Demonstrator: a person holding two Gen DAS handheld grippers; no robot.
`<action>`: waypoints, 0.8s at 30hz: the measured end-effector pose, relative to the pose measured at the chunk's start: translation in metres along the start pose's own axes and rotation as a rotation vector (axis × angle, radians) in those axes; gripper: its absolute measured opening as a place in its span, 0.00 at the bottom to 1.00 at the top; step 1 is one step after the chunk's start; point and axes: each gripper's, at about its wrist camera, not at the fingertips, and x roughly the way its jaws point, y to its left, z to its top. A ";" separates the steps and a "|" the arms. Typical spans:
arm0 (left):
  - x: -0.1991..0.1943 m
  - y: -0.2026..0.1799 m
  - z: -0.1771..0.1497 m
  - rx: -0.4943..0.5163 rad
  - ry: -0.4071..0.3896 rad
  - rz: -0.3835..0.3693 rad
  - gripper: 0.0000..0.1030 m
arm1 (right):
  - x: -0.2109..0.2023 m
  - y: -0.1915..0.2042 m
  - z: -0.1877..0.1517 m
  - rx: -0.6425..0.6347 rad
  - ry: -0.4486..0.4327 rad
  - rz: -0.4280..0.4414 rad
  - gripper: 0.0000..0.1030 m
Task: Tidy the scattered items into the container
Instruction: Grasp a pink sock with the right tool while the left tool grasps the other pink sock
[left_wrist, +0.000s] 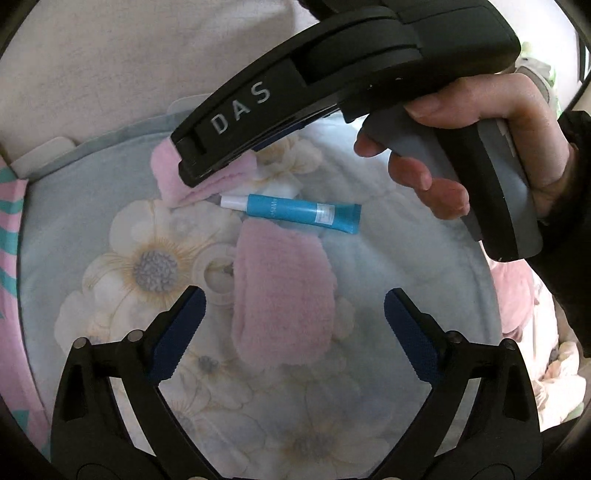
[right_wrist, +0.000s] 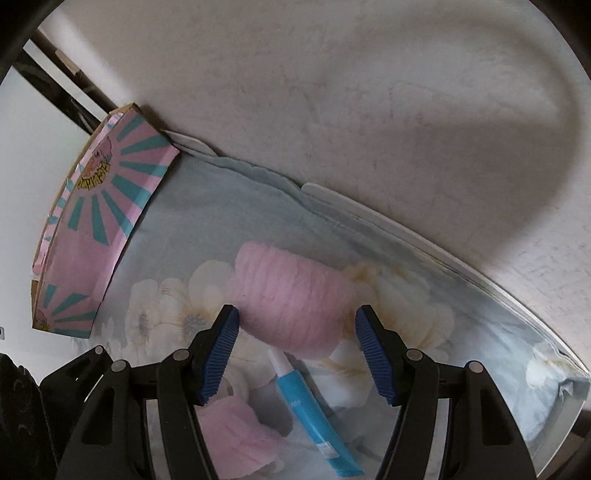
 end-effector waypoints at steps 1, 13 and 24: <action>0.001 -0.001 0.000 0.002 -0.002 0.001 0.92 | 0.001 0.000 0.000 -0.001 -0.003 0.000 0.60; 0.005 -0.007 -0.009 0.046 0.012 0.064 0.36 | 0.002 0.004 0.002 -0.024 -0.059 -0.023 0.30; -0.039 -0.012 -0.010 0.055 -0.015 0.045 0.35 | -0.044 0.005 0.003 0.052 -0.131 -0.041 0.27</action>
